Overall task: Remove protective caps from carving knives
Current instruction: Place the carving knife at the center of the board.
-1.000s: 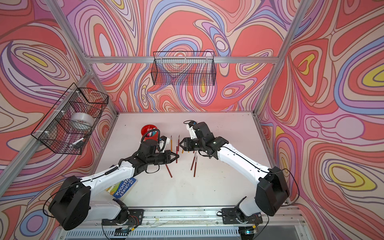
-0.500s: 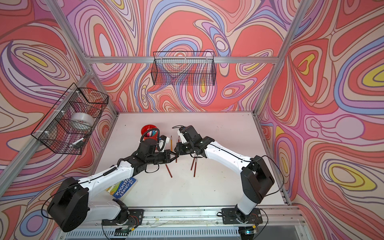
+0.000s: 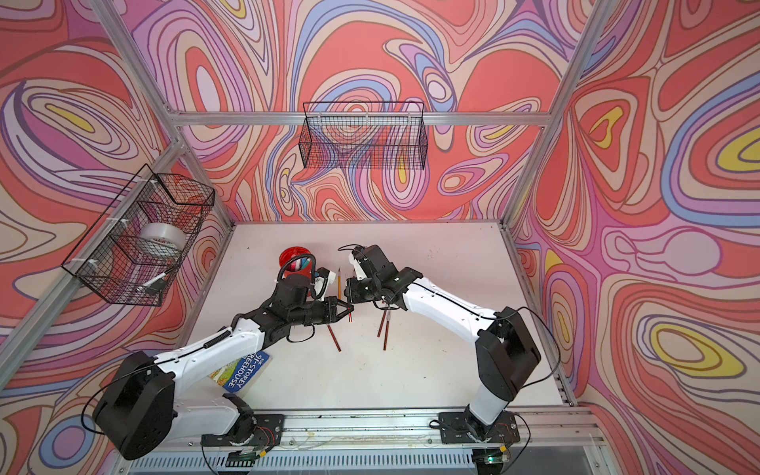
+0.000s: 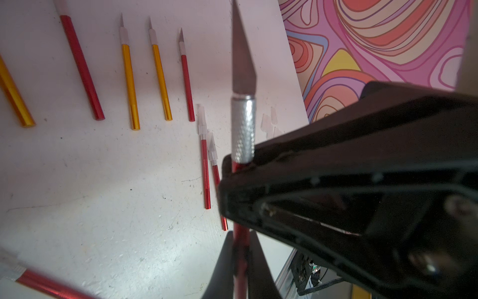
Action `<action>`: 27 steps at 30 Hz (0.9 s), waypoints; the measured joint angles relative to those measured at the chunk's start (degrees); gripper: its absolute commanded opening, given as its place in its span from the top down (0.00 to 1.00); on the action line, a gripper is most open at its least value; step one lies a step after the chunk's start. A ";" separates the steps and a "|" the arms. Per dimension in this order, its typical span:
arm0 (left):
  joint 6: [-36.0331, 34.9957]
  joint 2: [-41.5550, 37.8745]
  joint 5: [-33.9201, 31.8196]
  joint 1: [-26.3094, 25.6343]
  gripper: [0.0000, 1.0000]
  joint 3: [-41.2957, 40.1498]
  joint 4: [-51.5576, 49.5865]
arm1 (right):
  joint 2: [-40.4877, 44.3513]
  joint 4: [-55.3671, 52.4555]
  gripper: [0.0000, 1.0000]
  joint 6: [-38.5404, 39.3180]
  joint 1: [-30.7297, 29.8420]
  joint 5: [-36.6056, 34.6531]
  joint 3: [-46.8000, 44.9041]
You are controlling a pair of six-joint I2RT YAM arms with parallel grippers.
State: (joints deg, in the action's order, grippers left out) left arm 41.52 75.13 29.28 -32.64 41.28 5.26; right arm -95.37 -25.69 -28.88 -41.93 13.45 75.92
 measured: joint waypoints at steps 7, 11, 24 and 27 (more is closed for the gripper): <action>0.02 0.00 0.00 0.00 0.89 0.00 0.00 | -0.02 0.00 1.00 -0.28 0.00 -0.07 0.00; -0.15 -0.17 -0.09 0.00 0.62 0.00 -0.13 | -0.11 -0.09 1.00 -0.57 0.00 -0.55 0.00; -1.27 -4.57 -2.38 0.00 0.53 -0.04 -3.13 | -0.44 -3.08 1.00 -0.81 4.90 -6.78 -0.37; -1.77 -5.88 -3.45 0.00 0.52 -0.31 -3.80 | -0.44 -3.10 1.00 -1.18 9.40 -6.80 -2.27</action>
State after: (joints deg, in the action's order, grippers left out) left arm 39.75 69.25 25.82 -32.64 40.97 1.45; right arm -95.81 -28.80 -30.06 -32.53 6.66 73.65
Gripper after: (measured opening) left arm 0.469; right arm 0.100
